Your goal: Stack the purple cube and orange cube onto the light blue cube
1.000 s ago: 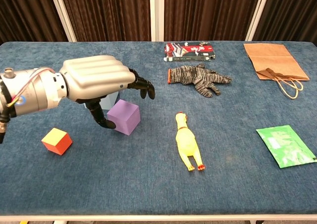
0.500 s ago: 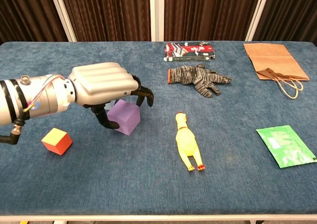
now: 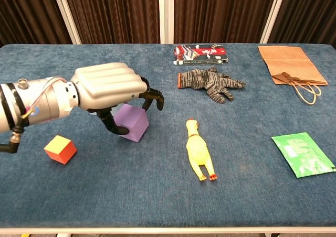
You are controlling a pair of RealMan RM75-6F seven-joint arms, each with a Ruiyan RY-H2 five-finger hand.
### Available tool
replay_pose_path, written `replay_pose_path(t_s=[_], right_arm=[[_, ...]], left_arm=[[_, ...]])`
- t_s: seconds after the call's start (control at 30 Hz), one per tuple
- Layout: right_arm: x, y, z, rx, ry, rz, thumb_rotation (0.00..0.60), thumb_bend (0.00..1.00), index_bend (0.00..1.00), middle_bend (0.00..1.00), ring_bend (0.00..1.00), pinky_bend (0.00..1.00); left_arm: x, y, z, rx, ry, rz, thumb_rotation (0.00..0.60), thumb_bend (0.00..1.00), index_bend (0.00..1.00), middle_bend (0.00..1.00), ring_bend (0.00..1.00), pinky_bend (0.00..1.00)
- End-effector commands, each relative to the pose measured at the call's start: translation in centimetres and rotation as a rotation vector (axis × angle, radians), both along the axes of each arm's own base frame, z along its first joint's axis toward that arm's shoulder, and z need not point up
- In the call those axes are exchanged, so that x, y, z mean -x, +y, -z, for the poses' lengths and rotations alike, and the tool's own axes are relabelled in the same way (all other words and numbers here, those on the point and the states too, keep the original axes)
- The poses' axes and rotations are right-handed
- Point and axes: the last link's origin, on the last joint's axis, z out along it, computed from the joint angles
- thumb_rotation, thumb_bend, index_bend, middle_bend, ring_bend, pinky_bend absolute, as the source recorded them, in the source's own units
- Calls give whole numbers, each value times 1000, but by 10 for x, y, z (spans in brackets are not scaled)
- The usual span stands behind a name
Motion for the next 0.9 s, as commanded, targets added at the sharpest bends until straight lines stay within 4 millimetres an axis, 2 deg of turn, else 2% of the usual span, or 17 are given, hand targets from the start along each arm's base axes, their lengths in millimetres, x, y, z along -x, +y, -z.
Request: replay_pose_path(t_s=[0.03,0.2,0.33,0.43,0.73,0.9], right_arm=[[0,0,0,1,-1,-1,600,228,67,8,0,0],[0,0,0,-4,-1,-3,600,228,67,8,0,0],[-3,1,3,-14,7,-14,600,228,67,7,0,0],[-4,1,3,-13,10,-18,600,229,67,8,0,0],[-4,1,4,-15,16,-14,600,228,67,7,0,0],[-4,0,5,-17,20,-11,600,228,67,7,0,0]], left_arm=[[0,-5,-15,0,-12,-20,600,268,355,548,333,385],[3,-7,-46,-6,-11,-90,600,268,355,548,335,389],[1,2,-75,-72,9,-114,600,268,355,549,338,392],[-2,11,-89,-115,23,-129,600,268,355,552,346,401],[-1,30,-99,-218,44,-222,600,268,355,579,362,416],[-5,39,-95,-153,63,-306,600,270,355,577,362,414]])
